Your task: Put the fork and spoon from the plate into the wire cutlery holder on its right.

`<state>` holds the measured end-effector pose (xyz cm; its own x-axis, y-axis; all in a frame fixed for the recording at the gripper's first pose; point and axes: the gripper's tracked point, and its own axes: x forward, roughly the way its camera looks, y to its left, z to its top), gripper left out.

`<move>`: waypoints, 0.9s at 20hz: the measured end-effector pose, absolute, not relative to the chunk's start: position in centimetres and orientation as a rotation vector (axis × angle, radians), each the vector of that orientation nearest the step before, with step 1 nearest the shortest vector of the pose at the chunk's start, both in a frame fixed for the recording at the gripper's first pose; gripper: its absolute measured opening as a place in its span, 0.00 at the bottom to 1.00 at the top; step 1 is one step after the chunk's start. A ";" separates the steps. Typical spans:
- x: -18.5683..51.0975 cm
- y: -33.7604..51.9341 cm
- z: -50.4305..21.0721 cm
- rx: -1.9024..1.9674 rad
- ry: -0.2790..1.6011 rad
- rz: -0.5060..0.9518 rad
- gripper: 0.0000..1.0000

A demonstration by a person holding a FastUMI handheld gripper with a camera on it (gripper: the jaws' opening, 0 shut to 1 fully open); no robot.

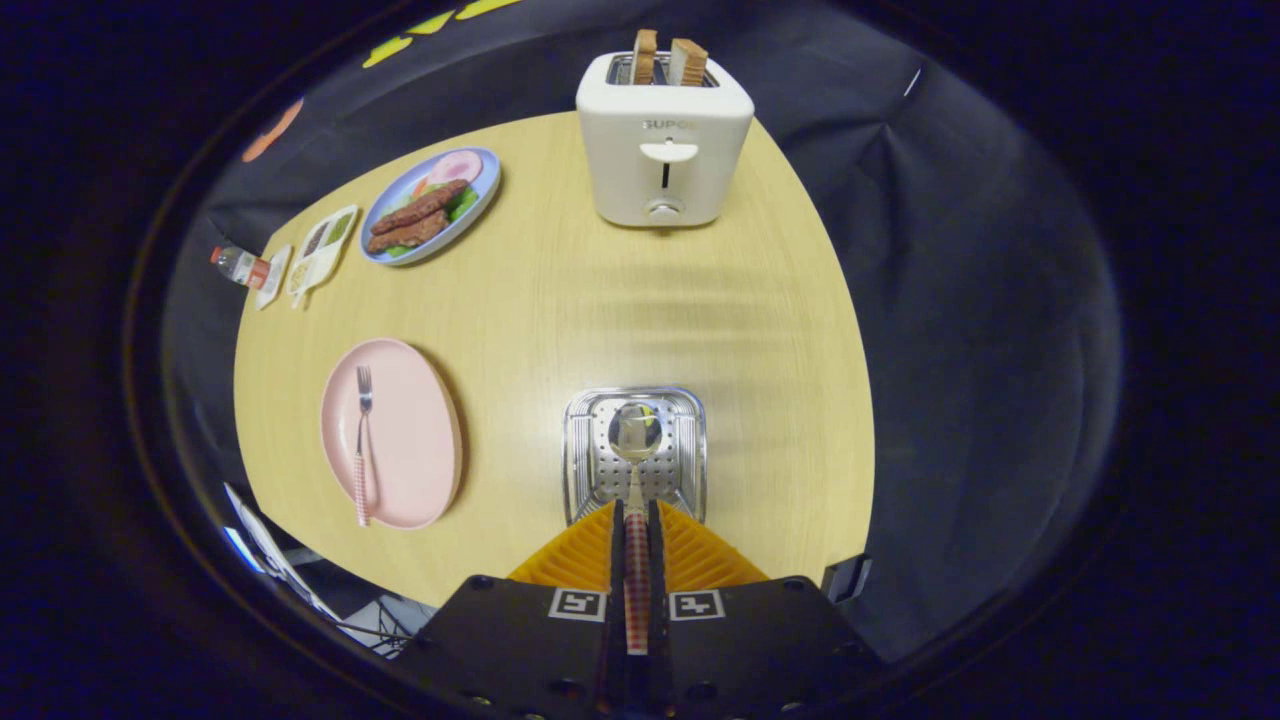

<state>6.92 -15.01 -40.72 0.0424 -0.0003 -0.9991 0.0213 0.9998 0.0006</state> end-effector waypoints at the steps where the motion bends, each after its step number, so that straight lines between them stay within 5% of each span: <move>1: 7.2 -15.1 -40.9 0.020 1.521 -0.023 0.08; 9: 8.4 -14.3 -39.6 0.005 1.411 -0.020 0.15; 18: 9.3 -7.2 -36.1 0.051 1.121 0.033 0.72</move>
<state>9.25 -7.21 -36.05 0.4347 0.0520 -0.8991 -0.0009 0.9984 0.0573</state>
